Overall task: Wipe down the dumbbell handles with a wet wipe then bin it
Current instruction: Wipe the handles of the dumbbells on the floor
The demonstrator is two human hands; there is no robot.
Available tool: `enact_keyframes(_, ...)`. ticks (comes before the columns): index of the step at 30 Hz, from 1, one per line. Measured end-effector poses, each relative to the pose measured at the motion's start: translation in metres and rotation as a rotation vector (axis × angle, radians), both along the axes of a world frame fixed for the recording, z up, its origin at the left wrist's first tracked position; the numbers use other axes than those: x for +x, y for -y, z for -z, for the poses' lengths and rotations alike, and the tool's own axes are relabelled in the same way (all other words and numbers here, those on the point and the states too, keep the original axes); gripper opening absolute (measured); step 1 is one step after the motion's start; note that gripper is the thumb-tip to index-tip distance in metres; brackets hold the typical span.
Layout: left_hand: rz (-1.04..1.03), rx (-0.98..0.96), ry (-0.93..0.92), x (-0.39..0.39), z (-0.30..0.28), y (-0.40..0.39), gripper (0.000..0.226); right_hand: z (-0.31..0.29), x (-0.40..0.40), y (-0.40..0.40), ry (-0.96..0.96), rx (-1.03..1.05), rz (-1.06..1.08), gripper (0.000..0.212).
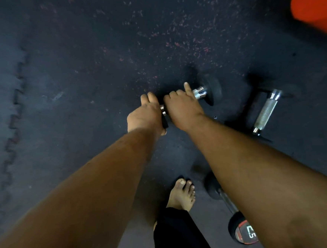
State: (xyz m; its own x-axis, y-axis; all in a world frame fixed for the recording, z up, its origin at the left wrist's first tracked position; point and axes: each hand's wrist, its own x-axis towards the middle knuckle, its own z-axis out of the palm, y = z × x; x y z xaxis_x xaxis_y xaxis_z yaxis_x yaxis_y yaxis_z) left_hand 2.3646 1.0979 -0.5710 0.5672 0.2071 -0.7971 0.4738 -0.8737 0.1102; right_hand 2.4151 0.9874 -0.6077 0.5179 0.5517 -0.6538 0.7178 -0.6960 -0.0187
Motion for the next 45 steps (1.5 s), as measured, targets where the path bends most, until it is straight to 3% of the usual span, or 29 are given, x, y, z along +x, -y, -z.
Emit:
enact_keyframes(2, 0.014, 0.007, 0.001, 0.002, -0.001, -0.003, 0.121, 0.007, 0.009, 0.002, 0.015, 0.024, 0.01, 0.025)
enact_keyframes(7, 0.023, 0.012, -0.011, 0.003, -0.002, -0.004, 0.121, -0.013, -0.033, 0.058, 0.17, 0.022, -0.013, 0.069)
enact_keyframes(14, 0.049, 0.007, 0.011, 0.003, -0.002, -0.005, 0.124, 0.001, 0.021, 0.021, 0.23, -0.068, -0.031, 0.037)
enact_keyframes(18, 0.055, 0.003, -0.003, 0.005, -0.004, -0.006, 0.121, -0.007, -0.001, 0.054, 0.261, -0.043, -0.003, 0.063)
enact_keyframes(21, 0.047, 0.003, -0.008, 0.003, -0.003, -0.005, 0.119, -0.017, -0.02, 0.064, 0.135, -0.024, 0.084, 0.068)
enact_keyframes(24, 0.048, 0.009, 0.0, 0.001, -0.002, -0.005, 0.116, -0.013, -0.025, 0.057, 0.08, 0.198, 0.407, 0.067)
enact_keyframes(26, 0.045, 0.0, -0.003, 0.003, -0.002, -0.006, 0.112, -0.014, -0.039, 0.05, 0.137, 0.498, 0.888, 0.061)
enact_keyframes(29, 0.041, 0.001, -0.023, 0.008, -0.003, -0.008, 0.111, -0.018, -0.057, 0.027, 0.286, 0.823, 1.628, 0.034)
enact_keyframes(31, 0.035, 0.009, -0.022, 0.008, -0.002, -0.009, 0.113, -0.022, -0.052, 0.012, 0.011, 1.027, 2.174, 0.014)
enact_keyframes(32, 0.036, 0.012, -0.02, 0.007, -0.002, -0.008, 0.115, -0.02, -0.046, 0.009, -0.14, 1.069, 2.34, 0.012)
enact_keyframes(34, 0.037, 0.015, -0.019, 0.004, 0.0, -0.005, 0.121, -0.015, -0.03, 0.008, -0.318, 1.078, 2.452, 0.016)
enact_keyframes(36, 0.052, 0.019, -0.011, 0.003, 0.002, -0.003, 0.126, -0.007, -0.01, 0.008, -0.419, 1.104, 2.486, 0.01)
enact_keyframes(38, 0.063, 0.027, 0.004, 0.001, 0.004, -0.002, 0.128, -0.002, 0.006, 0.006, -0.519, 1.155, 2.482, 0.017)
enact_keyframes(41, 0.073, 0.063, 0.03, -0.004, 0.003, 0.002, 0.129, 0.003, 0.015, 0.005, -0.553, 1.198, 2.496, 0.028)
enact_keyframes(45, 0.06, 0.087, 0.053, -0.008, 0.003, 0.007, 0.127, -0.006, -0.007, 0.007, -0.581, 1.177, 2.542, 0.017)
